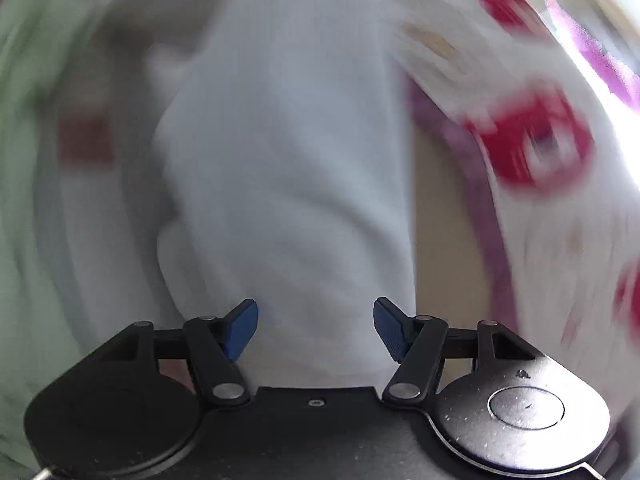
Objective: Fold clothes
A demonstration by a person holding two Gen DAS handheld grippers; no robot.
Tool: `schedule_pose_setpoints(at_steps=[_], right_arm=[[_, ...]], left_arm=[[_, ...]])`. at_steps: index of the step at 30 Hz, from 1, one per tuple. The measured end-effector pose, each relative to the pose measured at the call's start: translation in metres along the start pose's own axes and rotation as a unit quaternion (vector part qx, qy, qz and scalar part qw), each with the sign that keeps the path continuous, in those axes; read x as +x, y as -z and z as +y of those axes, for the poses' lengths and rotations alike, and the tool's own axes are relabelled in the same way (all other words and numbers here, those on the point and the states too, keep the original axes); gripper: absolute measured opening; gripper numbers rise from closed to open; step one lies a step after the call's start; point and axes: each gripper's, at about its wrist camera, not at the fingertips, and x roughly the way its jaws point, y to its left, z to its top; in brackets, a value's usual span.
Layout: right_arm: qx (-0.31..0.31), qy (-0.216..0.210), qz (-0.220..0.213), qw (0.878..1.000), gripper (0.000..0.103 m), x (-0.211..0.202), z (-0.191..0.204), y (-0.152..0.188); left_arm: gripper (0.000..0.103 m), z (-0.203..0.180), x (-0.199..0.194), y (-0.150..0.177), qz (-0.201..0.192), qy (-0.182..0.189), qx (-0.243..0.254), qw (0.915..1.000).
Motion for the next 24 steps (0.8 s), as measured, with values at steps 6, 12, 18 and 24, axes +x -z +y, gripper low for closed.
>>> schedule_pose_setpoints(at_steps=[6, 12, 18, 24], right_arm=[[0.074, -0.022, -0.009, 0.997, 0.057, 0.004, -0.027, 0.016], [0.307, -0.068, -0.077, 0.946, 0.011, -0.045, -0.107, 0.037], [0.447, -0.061, -0.135, 0.882, 0.01, -0.117, -0.187, 0.091], [0.481, -0.068, -0.202, 0.851, 0.01, -0.172, -0.242, 0.105]], left_arm=[[0.006, 0.003, -0.021, -0.022, -0.026, 0.012, -0.01, 0.9995], [0.006, 0.006, -0.02, -0.018, -0.02, -0.005, -0.005, 0.9998], [0.006, 0.029, -0.034, -0.037, -0.013, 0.048, -0.029, 0.9983], [0.006, 0.026, -0.069, -0.084, -0.064, 0.065, -0.013, 0.9957]])
